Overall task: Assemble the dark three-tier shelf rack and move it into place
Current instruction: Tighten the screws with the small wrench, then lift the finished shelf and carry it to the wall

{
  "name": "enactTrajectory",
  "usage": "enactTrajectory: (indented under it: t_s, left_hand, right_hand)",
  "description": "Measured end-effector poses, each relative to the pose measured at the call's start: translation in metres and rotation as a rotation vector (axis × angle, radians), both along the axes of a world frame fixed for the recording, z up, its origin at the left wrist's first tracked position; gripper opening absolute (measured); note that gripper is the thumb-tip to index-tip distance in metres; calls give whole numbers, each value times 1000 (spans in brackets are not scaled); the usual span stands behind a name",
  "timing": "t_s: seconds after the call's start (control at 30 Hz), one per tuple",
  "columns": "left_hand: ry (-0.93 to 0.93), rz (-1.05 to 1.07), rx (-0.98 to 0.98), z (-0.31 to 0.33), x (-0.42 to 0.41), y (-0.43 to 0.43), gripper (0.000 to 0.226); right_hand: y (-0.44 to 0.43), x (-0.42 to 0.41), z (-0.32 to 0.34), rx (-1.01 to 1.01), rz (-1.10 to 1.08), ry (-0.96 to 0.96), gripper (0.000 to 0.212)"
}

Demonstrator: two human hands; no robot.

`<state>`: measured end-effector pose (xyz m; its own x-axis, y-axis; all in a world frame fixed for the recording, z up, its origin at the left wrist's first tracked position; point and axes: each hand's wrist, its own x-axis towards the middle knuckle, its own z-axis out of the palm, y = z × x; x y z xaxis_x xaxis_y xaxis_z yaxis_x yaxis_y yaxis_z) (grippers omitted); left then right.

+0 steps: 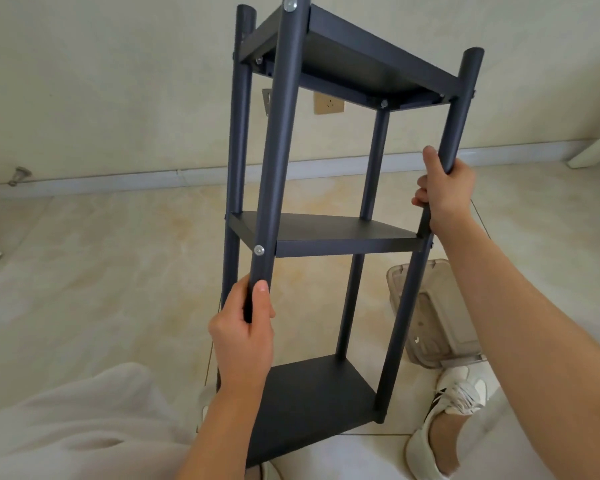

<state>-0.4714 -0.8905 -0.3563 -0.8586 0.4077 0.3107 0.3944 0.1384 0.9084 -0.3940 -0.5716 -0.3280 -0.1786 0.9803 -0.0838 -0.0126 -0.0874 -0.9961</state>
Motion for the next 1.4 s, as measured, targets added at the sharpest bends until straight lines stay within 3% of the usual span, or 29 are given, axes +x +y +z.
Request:
enactTrajectory:
  t_s: [0.1, 0.27, 0.37, 0.5, 0.6, 0.93, 1.2, 1.4]
  left_hand:
    - [61, 89, -7, 11, -11, 2, 69]
    - [145, 214, 63, 63, -48, 28, 44]
    - [71, 68, 23, 101, -66, 57, 47]
    - [8, -76, -12, 123, -80, 80, 22]
    - [65, 15, -3, 136, -87, 83, 37]
    - [20, 162, 265, 200, -133, 46, 42]
    - [107, 303, 278, 188, -184, 39, 43]
    - [111, 396, 233, 149, -259, 65, 38]
  right_hand:
    - [-4, 1, 3, -5, 10, 44, 28]
    - [-14, 2, 8, 19, 15, 56, 28]
    - [-19, 2, 11, 42, 18, 55, 28]
    - [-26, 1, 18, 33, 8, 52, 29]
    - [-30, -8, 38, 26, 11, 58, 31]
    - [-48, -65, 143, 265, 155, 56, 30]
    - [-43, -133, 156, 519, 191, 7, 32]
    - [-9, -215, 125, 500, 246, 29, 33]
